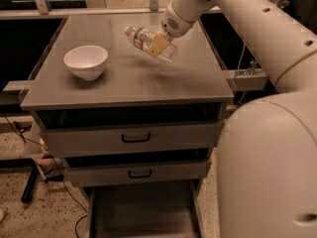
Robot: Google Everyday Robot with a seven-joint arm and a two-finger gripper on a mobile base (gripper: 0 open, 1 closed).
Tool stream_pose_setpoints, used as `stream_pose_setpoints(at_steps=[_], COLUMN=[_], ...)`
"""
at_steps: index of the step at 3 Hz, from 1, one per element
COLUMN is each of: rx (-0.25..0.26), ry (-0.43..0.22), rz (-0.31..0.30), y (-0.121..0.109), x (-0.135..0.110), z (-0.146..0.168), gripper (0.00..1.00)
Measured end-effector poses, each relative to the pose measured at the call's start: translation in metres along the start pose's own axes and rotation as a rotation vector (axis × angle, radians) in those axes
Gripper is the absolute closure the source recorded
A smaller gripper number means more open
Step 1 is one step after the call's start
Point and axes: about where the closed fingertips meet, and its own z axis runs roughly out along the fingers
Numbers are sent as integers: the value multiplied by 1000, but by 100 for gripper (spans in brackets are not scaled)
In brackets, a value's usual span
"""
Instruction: Place blue plastic bottle into bottom drawer
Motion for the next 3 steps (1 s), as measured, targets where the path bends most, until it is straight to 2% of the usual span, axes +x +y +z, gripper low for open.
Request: stream_pose_setpoints(at_steps=[1,2,3], rx=[70,75,35], ry=[-46,-72,-15], rz=[29,53,69], y=[10,38,52], x=[22,61,91], z=[-35,-44,-20], gripper=[100,100,100])
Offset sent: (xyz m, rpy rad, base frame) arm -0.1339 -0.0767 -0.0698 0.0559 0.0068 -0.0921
